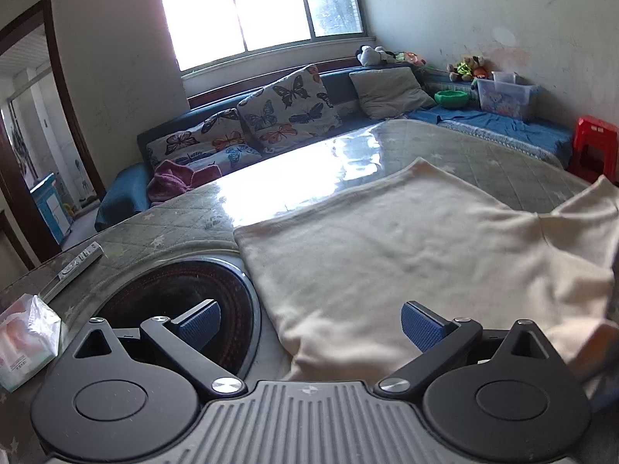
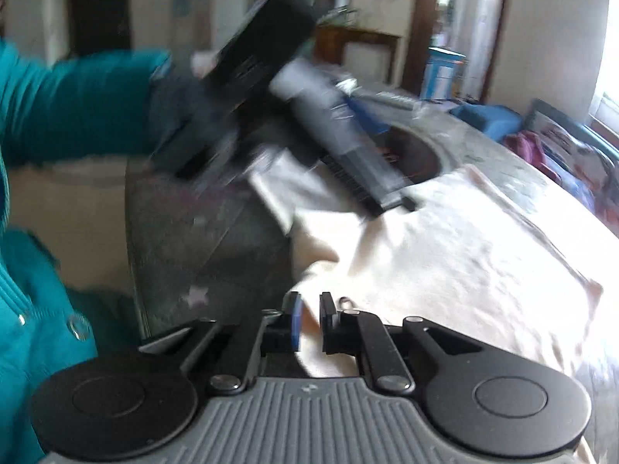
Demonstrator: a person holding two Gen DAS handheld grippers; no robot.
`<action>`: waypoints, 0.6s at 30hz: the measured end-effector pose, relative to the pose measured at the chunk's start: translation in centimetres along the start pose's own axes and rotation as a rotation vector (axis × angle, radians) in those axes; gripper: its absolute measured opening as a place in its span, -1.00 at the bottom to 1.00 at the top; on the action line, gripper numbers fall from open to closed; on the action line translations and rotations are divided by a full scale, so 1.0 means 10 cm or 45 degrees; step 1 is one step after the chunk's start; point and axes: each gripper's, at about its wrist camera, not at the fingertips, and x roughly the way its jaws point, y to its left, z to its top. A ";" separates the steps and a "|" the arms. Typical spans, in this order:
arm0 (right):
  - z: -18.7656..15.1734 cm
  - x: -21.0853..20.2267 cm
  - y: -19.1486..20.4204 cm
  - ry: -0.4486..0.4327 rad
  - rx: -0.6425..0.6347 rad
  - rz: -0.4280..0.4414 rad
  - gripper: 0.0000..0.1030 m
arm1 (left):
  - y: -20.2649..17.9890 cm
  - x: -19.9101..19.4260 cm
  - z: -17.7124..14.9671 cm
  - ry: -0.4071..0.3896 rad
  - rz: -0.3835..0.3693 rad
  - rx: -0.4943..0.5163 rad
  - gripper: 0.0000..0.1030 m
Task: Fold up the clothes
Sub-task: 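Open the right gripper to release the sweatshirt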
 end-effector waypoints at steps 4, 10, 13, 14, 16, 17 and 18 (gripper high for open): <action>-0.09 -0.15 -0.20 -0.054 0.186 -0.065 -0.70 | -0.09 -0.06 -0.21 0.023 0.027 0.022 0.97; -0.30 -0.07 -0.42 0.014 0.349 -0.206 -0.67 | -0.04 -0.19 -0.46 0.066 0.088 -0.059 0.97; -0.39 -0.06 -0.44 0.036 0.383 -0.210 -0.59 | 0.12 -0.36 -0.56 0.057 0.153 -0.167 0.97; -0.41 -0.06 -0.43 0.030 0.387 -0.210 -0.58 | 0.20 -0.42 -0.60 0.053 0.193 -0.209 0.97; -0.45 -0.06 -0.40 0.020 0.394 -0.210 -0.45 | 0.38 -0.53 -0.69 0.051 0.301 -0.295 0.96; -0.46 -0.04 -0.40 0.016 0.405 -0.214 -0.38 | 0.47 -0.57 -0.74 0.053 0.363 -0.338 0.95; -0.47 -0.01 -0.40 0.014 0.419 -0.219 -0.28 | 0.58 -0.61 -0.80 0.062 0.425 -0.379 0.95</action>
